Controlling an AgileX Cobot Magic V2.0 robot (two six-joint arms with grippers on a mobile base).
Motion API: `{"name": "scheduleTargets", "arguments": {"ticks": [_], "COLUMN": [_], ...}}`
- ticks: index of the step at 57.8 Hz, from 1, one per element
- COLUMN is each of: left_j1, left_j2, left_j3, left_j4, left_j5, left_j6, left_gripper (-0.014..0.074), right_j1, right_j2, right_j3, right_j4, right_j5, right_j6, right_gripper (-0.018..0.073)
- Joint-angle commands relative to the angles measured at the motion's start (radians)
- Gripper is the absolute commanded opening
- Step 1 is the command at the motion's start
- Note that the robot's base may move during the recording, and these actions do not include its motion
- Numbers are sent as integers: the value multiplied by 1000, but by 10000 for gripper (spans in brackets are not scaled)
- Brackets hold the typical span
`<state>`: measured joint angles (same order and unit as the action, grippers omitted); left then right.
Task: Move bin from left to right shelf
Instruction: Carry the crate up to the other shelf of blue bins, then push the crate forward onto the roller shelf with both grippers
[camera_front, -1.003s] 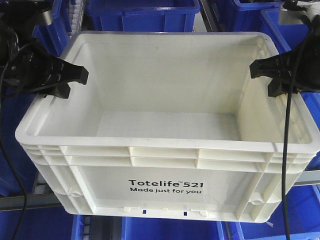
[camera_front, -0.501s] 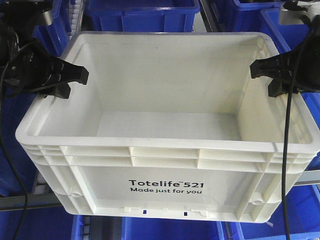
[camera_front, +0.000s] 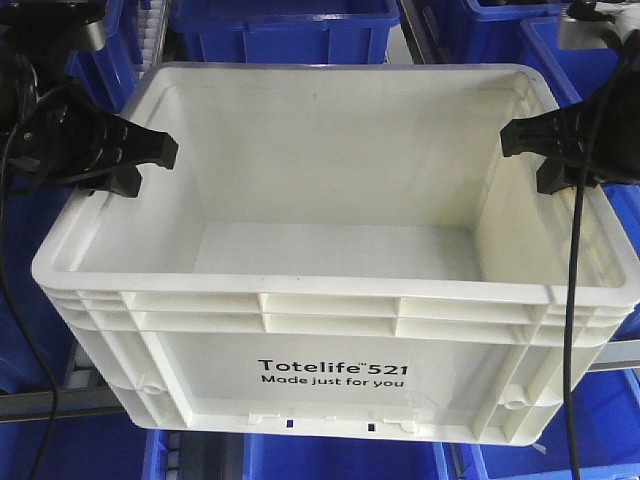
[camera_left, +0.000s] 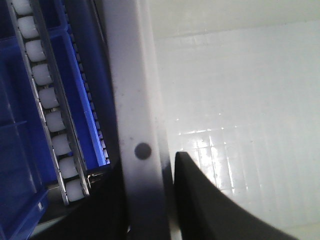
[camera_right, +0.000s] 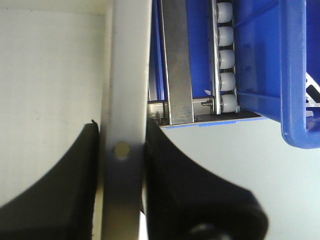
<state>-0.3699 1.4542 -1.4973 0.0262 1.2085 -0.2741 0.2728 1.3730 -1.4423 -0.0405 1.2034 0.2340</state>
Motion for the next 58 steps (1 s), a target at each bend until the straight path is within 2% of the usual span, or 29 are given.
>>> {"name": "scheduleTargets", "arguments": {"ticks": [1,16,33,42,58], "left_j1": [-11,-11,-11,-11,-11], "left_j2": [-48,-28,36,73,143], "left_j3": [-38,-38,-37,-37,-37], "left_j4": [-33,-26,31,31,28], "left_j5": [-123,-201,-299,-356,-426], "left_j6": [26,20,-86,-102,-157], "left_gripper": [-6,-6,-6,-6,-6], "right_j1": [6,6,6,6,5], "right_j2": [-37,24,94,128,197], "right_j3": [-41,-41,-41,-41,-41], "right_j4": [17,-61,-112,-114,-183], "right_j5": [-107,-199,-404,-499,-572], "right_j6": [-31,-19,-9,-2,110], "right_gripper": [0,0,0,0,3]}}
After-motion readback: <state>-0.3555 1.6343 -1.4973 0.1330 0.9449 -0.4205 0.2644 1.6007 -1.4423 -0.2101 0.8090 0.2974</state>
